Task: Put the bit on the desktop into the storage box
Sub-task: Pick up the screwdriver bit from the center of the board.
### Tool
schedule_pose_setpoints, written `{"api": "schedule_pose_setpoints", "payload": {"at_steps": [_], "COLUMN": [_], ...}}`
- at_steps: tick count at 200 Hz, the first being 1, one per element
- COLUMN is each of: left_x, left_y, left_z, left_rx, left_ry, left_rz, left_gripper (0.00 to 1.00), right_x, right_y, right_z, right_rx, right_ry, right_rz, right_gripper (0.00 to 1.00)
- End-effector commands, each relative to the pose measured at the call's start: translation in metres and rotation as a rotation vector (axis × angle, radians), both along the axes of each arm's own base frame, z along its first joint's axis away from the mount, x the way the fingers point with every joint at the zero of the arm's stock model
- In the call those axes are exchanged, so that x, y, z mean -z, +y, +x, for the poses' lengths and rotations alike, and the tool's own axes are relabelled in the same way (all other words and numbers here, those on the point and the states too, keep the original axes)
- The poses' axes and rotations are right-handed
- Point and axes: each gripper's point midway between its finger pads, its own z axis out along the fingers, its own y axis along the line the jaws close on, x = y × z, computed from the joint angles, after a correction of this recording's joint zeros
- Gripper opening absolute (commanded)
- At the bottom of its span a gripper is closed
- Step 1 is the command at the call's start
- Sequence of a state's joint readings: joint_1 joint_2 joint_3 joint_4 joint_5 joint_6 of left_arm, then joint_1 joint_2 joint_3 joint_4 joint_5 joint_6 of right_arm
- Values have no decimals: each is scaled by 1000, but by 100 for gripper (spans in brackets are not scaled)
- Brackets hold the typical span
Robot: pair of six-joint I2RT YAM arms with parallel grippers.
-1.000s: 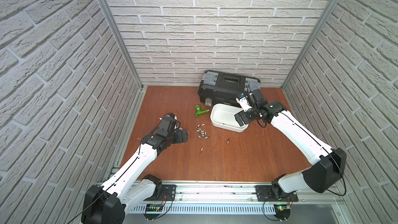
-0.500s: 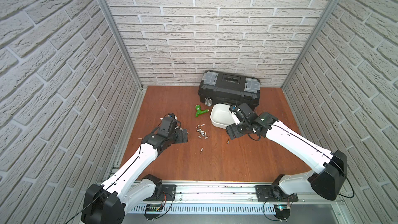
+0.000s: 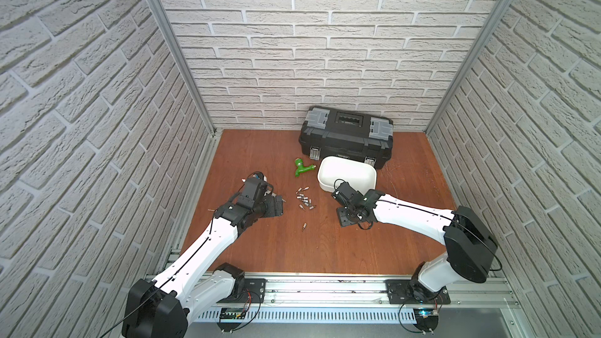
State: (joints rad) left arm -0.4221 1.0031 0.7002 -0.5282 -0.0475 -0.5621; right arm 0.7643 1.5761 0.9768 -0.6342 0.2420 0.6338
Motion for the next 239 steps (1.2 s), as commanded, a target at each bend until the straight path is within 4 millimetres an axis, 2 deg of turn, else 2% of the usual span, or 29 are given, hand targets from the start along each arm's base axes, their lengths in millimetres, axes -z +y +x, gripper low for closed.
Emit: {"api": "schedule_pose_setpoints", "payload": {"at_steps": [1,35,93,108,180,219,239], "left_x": [-3,0,1,1,1,0,0], "left_y": [-1,-2,-1,0,1,2,2], "left_z": [3,4,5,4,5,4,4], "left_rx": [-3,-2,-3,-3,-4,-7,-8], "left_ry": [-16,-7,-1,2,4,2,2], "left_rz": [-1,5,18,20,29,33,34], "left_gripper": [98,98,98,99,98,98,98], "right_x": [7,29,46,49,55,51,47], "right_y": [8,6,8,7,-1,0,0], "right_z": [16,17,17,16,13,14,15], "right_rx": [99,127,137,145,163,153,148], "right_ry": [-81,-54,-41,-37,-41,-54,-60], "right_rz": [46,5,-9,-9,-30,-26,-24], "right_gripper": [57,47,46,43,24,13,10]}}
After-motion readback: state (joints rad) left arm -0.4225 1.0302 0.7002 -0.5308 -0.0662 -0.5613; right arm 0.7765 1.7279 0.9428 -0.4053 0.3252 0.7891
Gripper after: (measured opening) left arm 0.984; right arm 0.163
